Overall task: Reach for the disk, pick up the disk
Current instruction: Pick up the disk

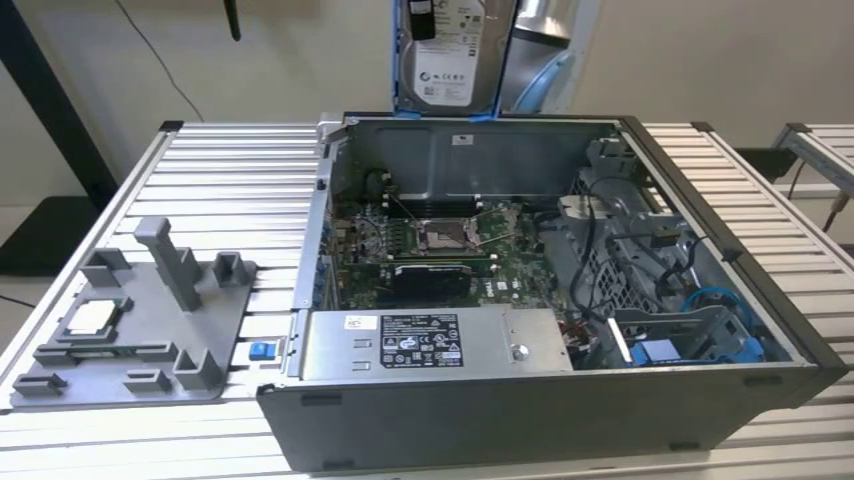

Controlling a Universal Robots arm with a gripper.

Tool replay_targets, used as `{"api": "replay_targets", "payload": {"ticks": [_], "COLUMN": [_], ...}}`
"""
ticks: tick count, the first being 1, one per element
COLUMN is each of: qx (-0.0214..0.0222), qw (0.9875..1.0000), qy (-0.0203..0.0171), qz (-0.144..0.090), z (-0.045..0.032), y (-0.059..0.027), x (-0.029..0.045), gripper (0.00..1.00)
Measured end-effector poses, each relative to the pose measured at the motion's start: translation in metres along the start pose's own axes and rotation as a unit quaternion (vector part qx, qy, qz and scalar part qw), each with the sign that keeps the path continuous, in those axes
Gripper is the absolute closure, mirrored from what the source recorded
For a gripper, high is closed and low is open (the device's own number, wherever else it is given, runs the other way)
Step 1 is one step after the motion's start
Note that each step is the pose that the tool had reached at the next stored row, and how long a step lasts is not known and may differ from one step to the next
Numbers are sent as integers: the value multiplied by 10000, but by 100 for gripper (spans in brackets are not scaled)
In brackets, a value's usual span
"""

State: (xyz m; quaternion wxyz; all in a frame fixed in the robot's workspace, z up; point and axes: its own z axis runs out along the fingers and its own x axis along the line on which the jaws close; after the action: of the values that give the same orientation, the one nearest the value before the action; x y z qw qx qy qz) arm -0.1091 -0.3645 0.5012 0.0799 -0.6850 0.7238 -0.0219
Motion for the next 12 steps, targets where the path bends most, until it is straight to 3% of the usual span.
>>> {"api": "replay_targets", "payload": {"ticks": [2, 12], "qx": [41, 38], "qw": [10000, 10000], "qy": [-8, -59], "qz": [-3, 4], "z": [6, 56], "y": [-63, -509], "x": [-3, -27], "gripper": [100, 100]}}
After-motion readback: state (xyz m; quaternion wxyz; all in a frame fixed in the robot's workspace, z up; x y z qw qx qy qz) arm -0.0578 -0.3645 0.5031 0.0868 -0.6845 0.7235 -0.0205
